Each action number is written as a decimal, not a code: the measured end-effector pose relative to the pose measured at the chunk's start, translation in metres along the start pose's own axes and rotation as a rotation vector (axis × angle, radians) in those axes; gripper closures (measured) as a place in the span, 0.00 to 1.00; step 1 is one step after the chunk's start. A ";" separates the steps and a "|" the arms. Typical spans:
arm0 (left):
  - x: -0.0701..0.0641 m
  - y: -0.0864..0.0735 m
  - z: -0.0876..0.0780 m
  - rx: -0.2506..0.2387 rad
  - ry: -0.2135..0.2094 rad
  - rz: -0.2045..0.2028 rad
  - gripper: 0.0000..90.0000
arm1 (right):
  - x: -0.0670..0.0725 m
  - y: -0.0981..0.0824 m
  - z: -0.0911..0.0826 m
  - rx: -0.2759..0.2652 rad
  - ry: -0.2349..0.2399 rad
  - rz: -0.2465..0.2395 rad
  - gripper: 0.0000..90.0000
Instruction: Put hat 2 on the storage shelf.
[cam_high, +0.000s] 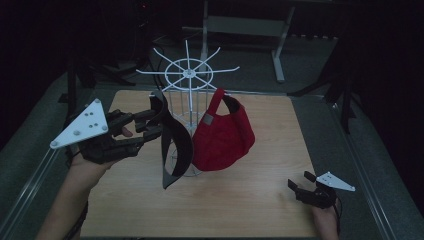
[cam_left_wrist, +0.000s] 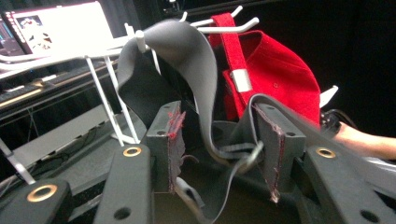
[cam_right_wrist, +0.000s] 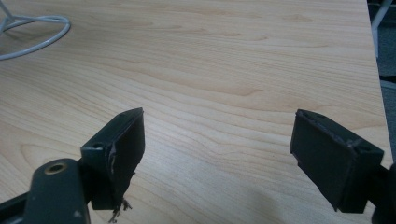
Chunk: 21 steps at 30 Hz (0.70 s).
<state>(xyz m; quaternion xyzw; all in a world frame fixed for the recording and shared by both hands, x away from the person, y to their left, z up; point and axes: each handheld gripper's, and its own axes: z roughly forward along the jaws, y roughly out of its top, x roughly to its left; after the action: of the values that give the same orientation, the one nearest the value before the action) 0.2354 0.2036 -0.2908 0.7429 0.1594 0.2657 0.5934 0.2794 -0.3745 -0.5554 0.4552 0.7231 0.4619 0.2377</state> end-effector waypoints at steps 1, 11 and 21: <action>-0.001 -0.001 -0.001 -0.001 0.004 -0.003 0.59 | 0.000 0.000 0.000 0.000 0.000 0.001 0.20; -0.003 -0.014 -0.015 -0.003 0.025 -0.026 0.59 | 0.000 0.000 0.000 0.003 0.000 0.001 0.20; -0.006 -0.030 -0.036 -0.009 0.054 -0.047 0.59 | 0.000 0.000 0.001 0.008 -0.001 -0.002 0.20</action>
<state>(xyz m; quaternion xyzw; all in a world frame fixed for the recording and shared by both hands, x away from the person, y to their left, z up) 0.2114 0.2364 -0.3152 0.7288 0.1914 0.2725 0.5983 0.2800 -0.3740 -0.5554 0.4556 0.7254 0.4584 0.2370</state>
